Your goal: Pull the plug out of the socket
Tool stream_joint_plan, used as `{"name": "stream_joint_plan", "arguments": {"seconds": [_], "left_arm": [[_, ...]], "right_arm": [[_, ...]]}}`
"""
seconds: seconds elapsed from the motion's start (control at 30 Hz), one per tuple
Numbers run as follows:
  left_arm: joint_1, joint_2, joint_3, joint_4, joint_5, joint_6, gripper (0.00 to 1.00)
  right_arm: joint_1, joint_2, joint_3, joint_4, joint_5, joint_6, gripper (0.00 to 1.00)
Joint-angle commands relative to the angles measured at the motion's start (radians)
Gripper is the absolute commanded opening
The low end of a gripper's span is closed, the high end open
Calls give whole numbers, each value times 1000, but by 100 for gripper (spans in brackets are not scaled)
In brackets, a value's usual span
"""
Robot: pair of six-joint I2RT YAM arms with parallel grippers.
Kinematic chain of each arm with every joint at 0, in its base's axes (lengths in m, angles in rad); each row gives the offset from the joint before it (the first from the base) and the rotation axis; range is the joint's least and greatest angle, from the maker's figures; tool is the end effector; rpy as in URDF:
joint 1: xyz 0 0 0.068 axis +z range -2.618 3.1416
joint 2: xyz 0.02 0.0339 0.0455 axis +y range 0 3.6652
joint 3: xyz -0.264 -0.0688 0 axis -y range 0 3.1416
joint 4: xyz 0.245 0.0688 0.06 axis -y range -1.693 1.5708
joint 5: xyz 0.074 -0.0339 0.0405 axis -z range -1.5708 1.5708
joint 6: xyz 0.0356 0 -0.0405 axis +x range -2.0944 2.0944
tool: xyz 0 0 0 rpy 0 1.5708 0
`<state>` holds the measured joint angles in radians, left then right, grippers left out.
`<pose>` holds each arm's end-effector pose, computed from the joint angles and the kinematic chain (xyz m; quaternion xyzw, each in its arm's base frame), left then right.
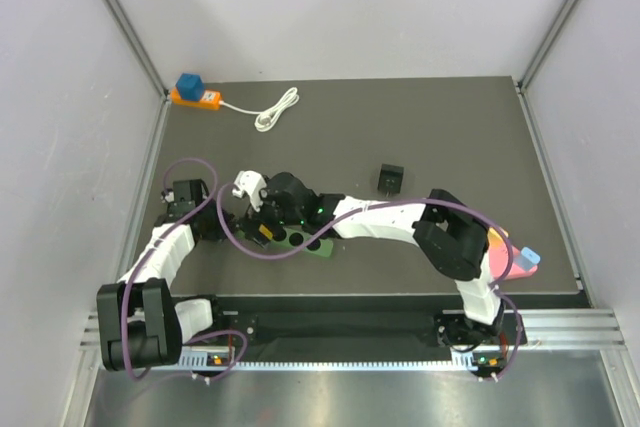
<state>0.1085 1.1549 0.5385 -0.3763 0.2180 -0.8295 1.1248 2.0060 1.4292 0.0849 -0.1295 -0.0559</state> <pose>0.2070 0.0148 0.1712 -0.4030 0.8640 -0.1975 0.2284 0.1967 0.4222 0.2180 -0.5042 0.6928 0.3089 0.4128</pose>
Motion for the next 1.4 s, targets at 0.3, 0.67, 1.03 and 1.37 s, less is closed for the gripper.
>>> {"name": "stream_joint_plan", "arguments": {"seconds": [0.3,0.67,1.03,1.37], "left_arm": [[3,26,-32,-78,-101,-2,0],[-4,28,-15,-116,-146,-2,0],[-50,25,-18,-139,-195,-33,0],[-81,-3,-37,-150,-209,-51,0]], "right_arm": [[47,31,45,-54,245,-96,84],[47,65,63,-17,206,-55,41],[-10,-27,20,36,223,300,0],[-13,-49,0,81,283,101,0]]}}
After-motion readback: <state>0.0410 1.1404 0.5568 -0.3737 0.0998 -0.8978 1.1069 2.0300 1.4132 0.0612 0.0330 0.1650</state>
